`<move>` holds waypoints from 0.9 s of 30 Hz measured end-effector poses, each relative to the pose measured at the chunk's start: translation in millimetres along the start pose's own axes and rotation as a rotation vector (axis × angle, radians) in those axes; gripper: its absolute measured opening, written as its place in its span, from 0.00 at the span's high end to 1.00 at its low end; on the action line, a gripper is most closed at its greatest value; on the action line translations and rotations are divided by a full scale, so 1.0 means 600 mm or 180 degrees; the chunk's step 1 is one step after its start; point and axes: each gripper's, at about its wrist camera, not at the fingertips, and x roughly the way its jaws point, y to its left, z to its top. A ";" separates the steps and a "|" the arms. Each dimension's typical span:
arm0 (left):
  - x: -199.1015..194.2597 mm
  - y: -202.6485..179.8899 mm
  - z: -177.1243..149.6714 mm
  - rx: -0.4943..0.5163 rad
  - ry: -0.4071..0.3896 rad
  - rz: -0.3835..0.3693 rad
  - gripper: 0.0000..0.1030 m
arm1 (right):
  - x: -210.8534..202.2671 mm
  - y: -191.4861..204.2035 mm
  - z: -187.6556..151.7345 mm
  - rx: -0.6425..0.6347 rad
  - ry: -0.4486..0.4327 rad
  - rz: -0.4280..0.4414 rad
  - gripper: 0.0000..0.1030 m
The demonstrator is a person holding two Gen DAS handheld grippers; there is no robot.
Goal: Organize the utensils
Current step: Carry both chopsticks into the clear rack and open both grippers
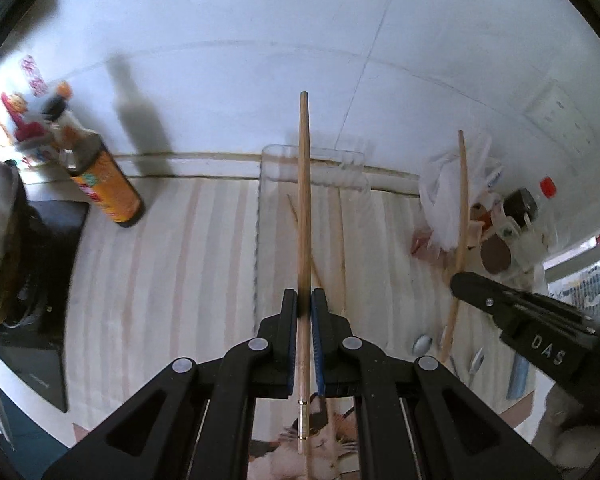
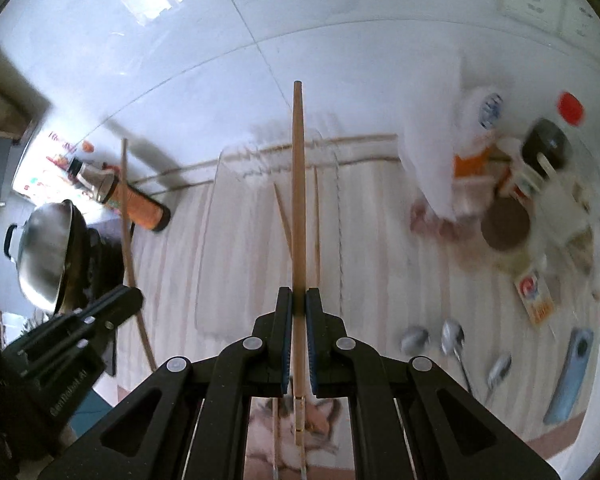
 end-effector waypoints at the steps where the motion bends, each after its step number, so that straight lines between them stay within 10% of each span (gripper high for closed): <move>1: 0.012 0.002 0.012 -0.0034 0.0056 -0.0023 0.96 | 0.013 0.000 0.016 0.0018 0.0028 -0.0001 0.93; 20: 0.121 0.036 0.087 -0.0280 0.0619 0.0087 0.91 | 0.200 -0.016 0.083 0.0135 0.0664 -0.0139 0.85; 27: 0.058 0.052 0.044 -0.0173 0.0157 0.0595 0.42 | 0.138 -0.020 0.058 0.0069 0.0486 -0.0267 0.73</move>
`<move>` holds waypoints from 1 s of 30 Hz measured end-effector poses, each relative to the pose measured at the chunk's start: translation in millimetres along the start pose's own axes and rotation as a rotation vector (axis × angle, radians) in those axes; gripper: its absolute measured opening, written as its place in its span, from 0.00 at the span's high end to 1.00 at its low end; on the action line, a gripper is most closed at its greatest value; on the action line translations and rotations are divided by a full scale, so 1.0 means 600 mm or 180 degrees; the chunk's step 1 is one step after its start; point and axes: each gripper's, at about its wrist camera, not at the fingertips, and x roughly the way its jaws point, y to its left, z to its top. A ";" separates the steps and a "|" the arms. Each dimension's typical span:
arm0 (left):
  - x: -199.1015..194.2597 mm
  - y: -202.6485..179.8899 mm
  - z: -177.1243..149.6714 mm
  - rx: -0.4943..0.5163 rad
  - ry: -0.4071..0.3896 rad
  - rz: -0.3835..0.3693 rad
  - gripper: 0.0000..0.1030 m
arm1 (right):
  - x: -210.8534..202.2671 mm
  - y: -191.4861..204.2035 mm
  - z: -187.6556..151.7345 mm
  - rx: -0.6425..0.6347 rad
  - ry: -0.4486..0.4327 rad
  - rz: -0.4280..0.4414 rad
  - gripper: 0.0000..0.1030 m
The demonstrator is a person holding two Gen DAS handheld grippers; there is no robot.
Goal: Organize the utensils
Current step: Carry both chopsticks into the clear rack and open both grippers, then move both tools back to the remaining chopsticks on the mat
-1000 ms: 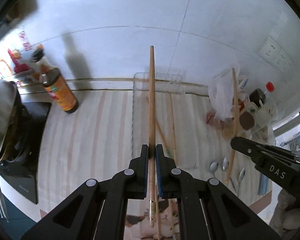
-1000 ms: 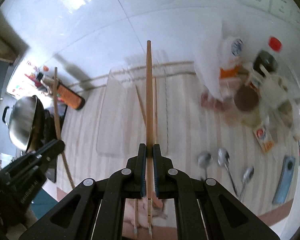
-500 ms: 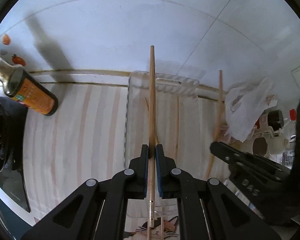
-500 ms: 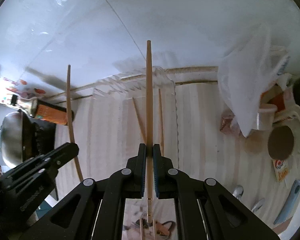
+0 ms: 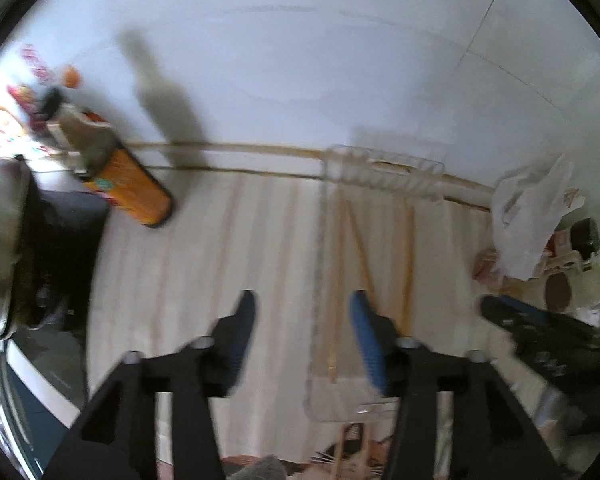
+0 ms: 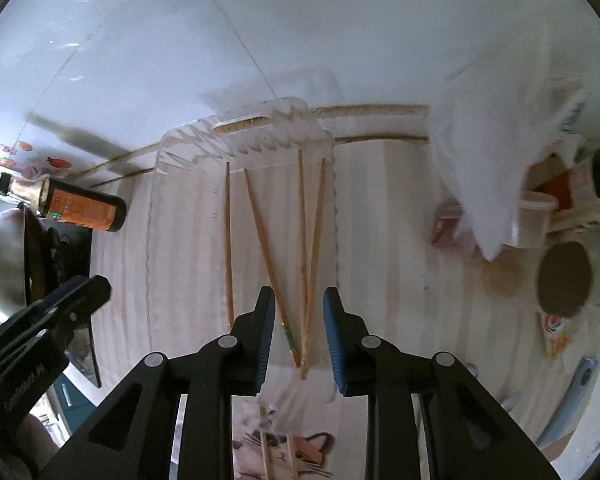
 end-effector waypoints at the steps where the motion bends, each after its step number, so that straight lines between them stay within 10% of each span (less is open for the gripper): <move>1: -0.006 0.007 -0.008 -0.0015 -0.0059 0.0056 0.34 | -0.013 -0.003 -0.011 -0.0004 -0.0054 -0.0027 0.72; 12: -0.048 0.072 -0.140 -0.0245 -0.0564 0.0436 0.08 | -0.070 -0.029 -0.153 0.0188 -0.0379 -0.0164 0.56; 30: 0.101 0.104 -0.326 -0.0072 0.0214 0.0801 0.00 | 0.176 0.011 -0.395 0.0033 0.0628 -0.0361 0.63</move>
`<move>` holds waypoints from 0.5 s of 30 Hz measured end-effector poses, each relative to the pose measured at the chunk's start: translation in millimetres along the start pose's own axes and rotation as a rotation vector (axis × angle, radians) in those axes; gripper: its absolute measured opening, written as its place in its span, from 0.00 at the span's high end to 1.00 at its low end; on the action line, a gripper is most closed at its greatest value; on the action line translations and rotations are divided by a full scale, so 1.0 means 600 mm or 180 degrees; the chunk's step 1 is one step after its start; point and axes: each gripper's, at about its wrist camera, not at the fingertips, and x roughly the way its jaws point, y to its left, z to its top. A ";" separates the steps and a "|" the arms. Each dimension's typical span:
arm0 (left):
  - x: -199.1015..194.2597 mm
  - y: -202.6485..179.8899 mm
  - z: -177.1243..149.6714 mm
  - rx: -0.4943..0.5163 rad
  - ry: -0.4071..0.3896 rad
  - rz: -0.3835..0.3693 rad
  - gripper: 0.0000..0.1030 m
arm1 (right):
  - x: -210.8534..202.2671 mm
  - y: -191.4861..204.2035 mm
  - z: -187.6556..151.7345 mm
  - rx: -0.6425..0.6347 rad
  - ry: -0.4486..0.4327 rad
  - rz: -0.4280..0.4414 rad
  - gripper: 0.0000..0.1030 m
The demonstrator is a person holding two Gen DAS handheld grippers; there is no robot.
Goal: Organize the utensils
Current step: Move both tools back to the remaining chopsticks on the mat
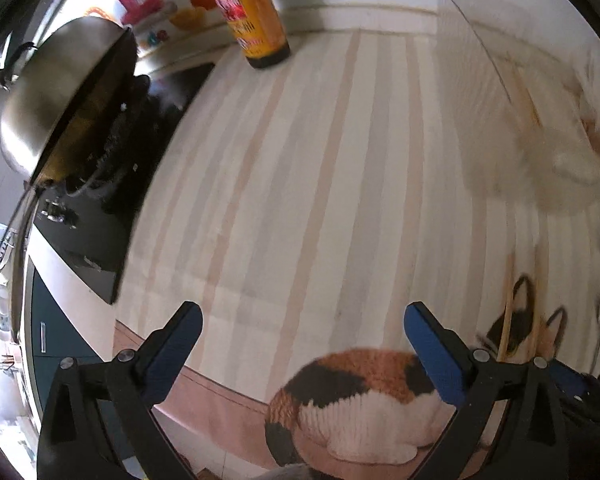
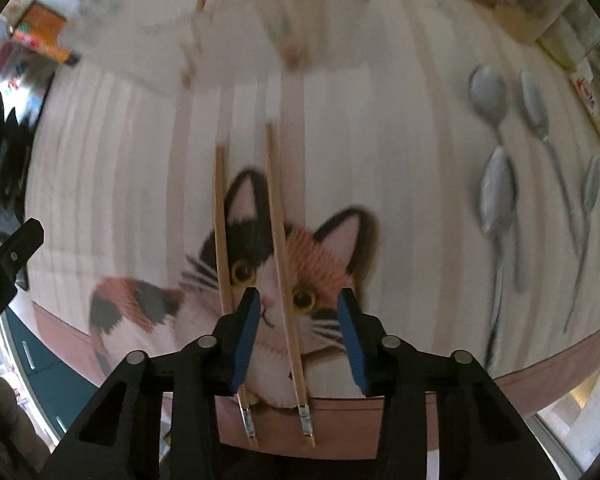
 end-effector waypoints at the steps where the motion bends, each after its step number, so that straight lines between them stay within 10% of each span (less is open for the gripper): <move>1: 0.004 -0.004 -0.006 0.0020 0.0028 -0.0016 0.00 | 0.004 0.000 -0.004 -0.0016 0.0011 -0.0034 0.68; 6: 0.011 -0.044 -0.023 0.0197 0.0120 -0.0200 0.00 | -0.003 -0.024 -0.018 0.0013 -0.0077 -0.0138 0.94; 15: 0.014 -0.167 -0.057 0.0742 0.0456 -0.0850 0.04 | -0.028 -0.142 -0.046 0.0379 -0.0061 -0.0338 0.93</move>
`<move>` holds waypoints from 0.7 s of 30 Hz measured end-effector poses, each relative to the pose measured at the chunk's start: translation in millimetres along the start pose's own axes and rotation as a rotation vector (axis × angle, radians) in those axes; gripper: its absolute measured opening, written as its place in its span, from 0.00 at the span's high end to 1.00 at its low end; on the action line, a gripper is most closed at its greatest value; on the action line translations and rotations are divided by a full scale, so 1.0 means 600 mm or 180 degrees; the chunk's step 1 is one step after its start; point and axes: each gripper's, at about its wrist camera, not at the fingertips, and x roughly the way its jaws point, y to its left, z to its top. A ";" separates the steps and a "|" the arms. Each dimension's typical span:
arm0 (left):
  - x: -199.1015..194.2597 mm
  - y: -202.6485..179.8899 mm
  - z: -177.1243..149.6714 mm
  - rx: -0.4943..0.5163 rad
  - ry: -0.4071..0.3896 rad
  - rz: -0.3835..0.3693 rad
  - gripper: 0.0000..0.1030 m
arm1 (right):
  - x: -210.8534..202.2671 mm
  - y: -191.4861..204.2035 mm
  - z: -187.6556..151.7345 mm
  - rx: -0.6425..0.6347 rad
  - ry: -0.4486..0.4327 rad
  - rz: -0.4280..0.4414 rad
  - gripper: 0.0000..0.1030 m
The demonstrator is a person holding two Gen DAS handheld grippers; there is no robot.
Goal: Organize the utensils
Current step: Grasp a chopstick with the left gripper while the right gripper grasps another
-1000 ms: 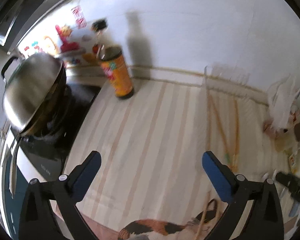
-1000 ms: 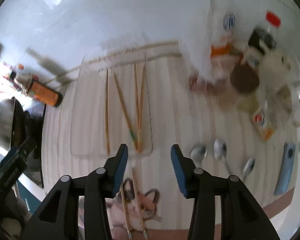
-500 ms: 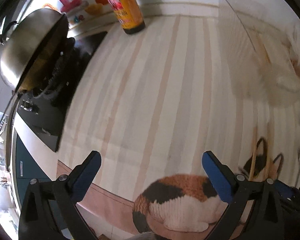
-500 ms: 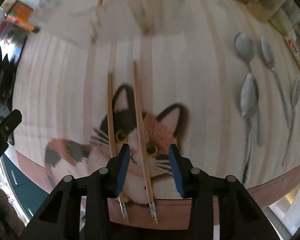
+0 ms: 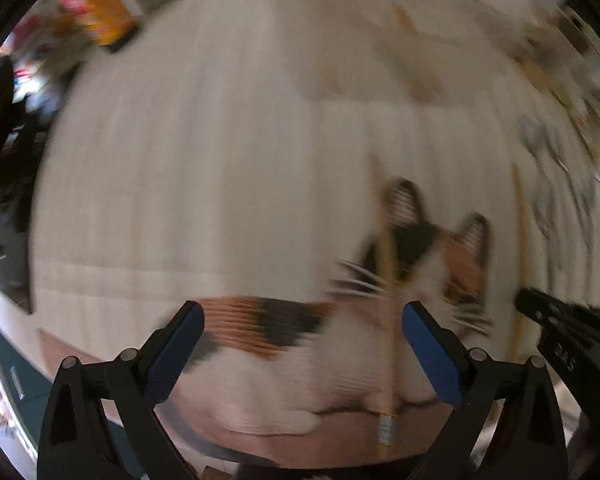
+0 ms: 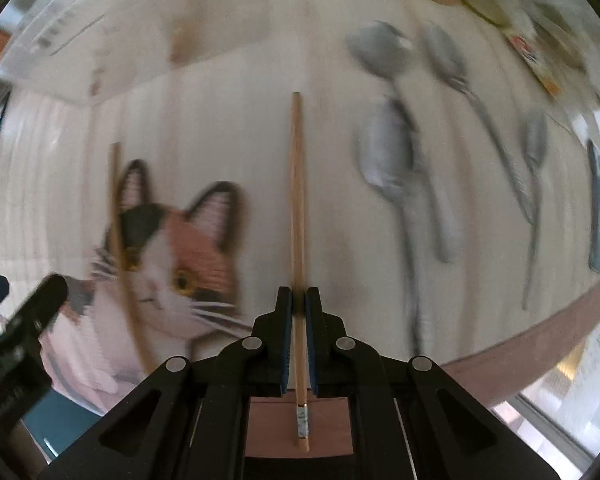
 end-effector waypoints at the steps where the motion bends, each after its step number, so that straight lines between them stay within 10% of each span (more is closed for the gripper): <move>1: 0.004 -0.011 -0.002 0.0050 0.0040 -0.0048 0.09 | -0.001 -0.010 -0.002 0.0023 0.0005 -0.0009 0.93; 5: 0.027 -0.056 -0.011 0.0254 0.0198 -0.0231 0.26 | -0.009 -0.049 -0.008 0.0130 0.0010 0.0075 0.93; 12: 0.024 -0.063 -0.004 0.0370 0.0106 -0.0073 0.91 | -0.013 -0.067 -0.006 0.0141 0.0012 0.0086 0.93; 21: 0.019 0.027 0.024 0.0147 0.0083 0.0098 0.95 | 0.006 -0.039 0.004 0.0136 -0.0062 0.0055 0.93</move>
